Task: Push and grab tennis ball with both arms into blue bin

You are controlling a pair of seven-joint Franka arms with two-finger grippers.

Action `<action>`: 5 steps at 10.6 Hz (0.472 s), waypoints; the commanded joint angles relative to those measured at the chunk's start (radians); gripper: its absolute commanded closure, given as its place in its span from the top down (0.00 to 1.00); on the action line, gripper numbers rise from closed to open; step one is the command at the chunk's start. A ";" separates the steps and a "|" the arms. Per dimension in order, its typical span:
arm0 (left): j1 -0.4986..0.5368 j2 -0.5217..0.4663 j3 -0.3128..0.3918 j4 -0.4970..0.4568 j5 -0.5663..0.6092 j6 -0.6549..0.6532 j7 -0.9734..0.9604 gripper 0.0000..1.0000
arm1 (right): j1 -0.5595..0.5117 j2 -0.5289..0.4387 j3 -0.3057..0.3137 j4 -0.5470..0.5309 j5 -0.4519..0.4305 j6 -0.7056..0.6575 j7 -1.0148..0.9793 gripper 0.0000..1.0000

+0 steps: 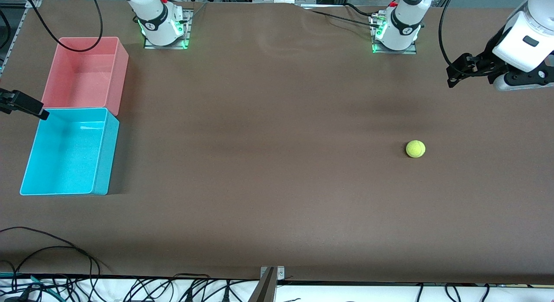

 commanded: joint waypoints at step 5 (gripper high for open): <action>-0.006 0.009 -0.019 0.048 0.000 -0.021 0.015 1.00 | -0.004 -0.002 0.007 0.009 -0.006 -0.013 0.014 1.00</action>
